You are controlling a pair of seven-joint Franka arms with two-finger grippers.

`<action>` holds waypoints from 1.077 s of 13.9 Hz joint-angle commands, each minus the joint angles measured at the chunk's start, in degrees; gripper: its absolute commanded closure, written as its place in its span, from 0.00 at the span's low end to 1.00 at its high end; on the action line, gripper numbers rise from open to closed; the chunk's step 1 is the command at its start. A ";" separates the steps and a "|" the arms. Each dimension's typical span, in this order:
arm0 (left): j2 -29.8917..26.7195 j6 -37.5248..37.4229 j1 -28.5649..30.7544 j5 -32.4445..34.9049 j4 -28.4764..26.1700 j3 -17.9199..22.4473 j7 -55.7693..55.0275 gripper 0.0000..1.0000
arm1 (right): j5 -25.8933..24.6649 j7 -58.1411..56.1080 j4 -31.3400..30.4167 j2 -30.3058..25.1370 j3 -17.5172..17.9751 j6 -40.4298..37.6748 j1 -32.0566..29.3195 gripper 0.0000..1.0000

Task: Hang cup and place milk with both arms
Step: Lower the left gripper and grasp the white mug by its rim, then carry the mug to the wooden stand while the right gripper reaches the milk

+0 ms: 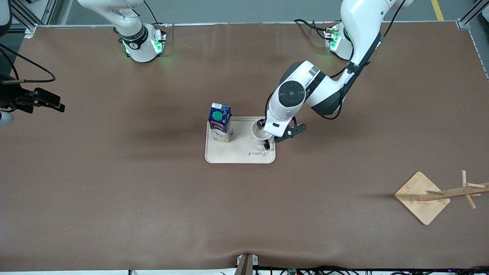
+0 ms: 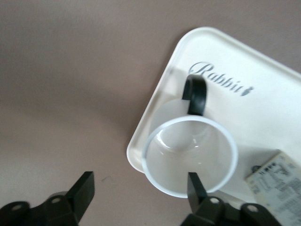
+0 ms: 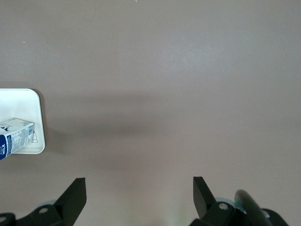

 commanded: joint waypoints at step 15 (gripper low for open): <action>0.71 5.52 1.45 5.97 3.71 1.72 -5.48 1.00 | 6.43 4.40 0.52 8.44 0.29 2.29 7.76 0.00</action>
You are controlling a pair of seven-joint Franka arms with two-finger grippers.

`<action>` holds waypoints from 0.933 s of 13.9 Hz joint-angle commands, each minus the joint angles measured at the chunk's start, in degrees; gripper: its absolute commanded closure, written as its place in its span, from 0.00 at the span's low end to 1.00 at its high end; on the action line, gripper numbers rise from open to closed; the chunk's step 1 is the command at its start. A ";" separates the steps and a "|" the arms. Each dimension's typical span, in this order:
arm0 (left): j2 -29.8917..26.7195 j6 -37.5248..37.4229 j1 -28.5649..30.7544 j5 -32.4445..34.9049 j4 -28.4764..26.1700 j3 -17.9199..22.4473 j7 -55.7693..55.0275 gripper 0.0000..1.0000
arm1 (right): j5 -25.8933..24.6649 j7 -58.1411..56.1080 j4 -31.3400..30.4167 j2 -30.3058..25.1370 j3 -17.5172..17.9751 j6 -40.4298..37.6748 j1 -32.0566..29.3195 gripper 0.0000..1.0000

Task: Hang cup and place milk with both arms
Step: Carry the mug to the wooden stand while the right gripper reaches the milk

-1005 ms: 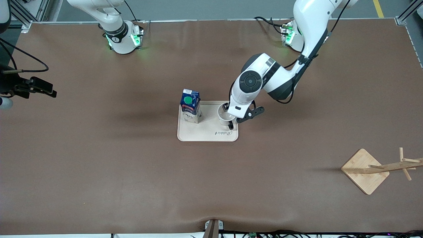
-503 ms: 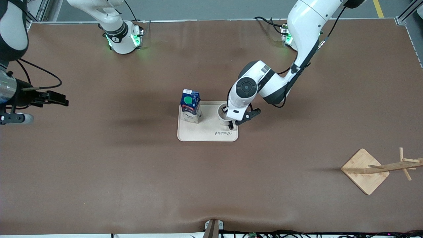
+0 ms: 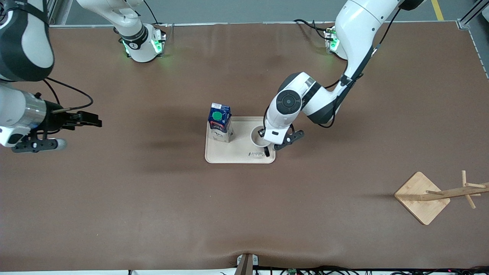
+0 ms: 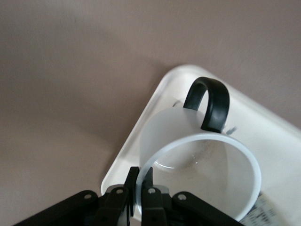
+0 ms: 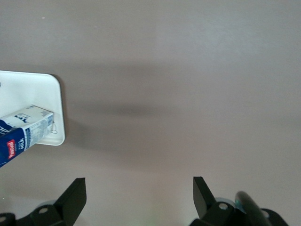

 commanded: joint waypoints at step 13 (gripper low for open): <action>-22.52 -4.34 25.99 3.70 -3.26 0.02 30.25 1.00 | 4.72 30.79 0.60 5.25 -0.31 7.55 21.36 0.00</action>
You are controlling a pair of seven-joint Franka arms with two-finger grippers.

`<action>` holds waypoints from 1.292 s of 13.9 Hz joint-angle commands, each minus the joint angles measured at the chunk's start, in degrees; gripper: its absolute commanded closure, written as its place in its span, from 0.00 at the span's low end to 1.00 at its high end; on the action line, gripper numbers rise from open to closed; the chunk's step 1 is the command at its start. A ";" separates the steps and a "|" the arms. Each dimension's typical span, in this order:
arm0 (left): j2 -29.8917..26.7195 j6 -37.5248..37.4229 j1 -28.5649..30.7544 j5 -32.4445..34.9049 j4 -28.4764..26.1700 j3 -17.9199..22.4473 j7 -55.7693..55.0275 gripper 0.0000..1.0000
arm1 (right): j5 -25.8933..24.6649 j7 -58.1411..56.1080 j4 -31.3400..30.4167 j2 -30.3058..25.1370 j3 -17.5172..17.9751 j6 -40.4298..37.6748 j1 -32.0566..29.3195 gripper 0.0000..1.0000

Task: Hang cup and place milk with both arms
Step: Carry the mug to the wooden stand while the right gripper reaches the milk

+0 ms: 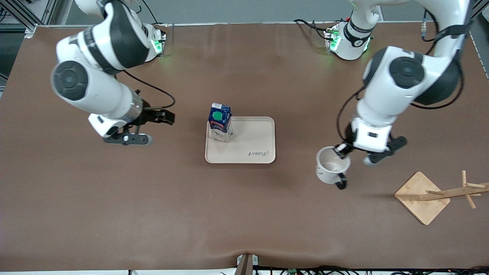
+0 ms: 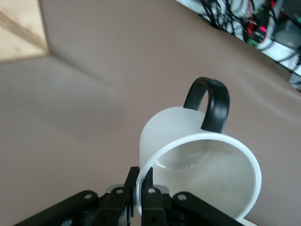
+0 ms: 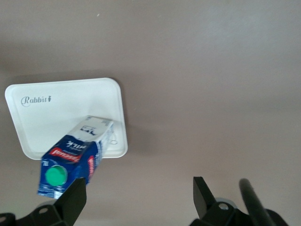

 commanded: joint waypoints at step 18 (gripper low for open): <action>-5.71 4.36 30.21 -22.10 -3.57 -0.22 53.14 1.00 | -0.25 17.38 -2.18 7.24 -0.66 7.38 15.20 0.00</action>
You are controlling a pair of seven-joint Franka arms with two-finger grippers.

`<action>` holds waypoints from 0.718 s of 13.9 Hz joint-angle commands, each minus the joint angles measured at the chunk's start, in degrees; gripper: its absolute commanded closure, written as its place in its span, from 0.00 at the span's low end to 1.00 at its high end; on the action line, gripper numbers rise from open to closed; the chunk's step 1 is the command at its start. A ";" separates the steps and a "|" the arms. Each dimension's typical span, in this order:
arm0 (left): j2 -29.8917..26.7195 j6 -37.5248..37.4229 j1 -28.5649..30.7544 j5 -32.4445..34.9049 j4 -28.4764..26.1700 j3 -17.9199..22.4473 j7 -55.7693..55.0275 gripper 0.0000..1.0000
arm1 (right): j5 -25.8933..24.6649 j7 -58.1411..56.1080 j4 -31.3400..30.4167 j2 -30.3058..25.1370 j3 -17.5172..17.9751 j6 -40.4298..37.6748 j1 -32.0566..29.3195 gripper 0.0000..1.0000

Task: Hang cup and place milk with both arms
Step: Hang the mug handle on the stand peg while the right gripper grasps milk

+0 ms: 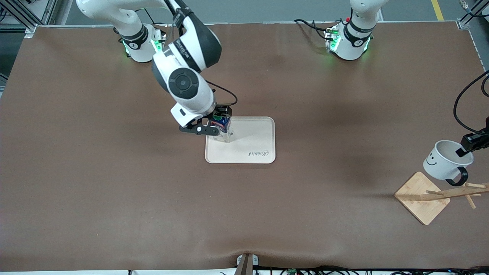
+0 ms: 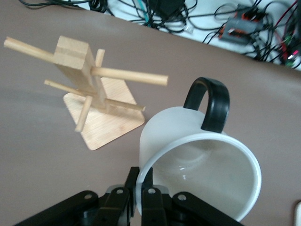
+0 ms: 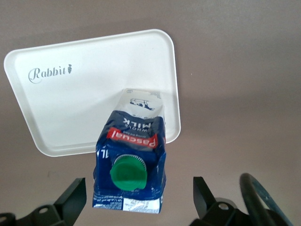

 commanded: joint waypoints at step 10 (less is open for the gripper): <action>3.93 7.70 2.64 -2.78 -0.54 -0.10 -0.59 1.00 | -0.70 12.15 -2.23 0.12 -0.52 1.02 1.80 0.00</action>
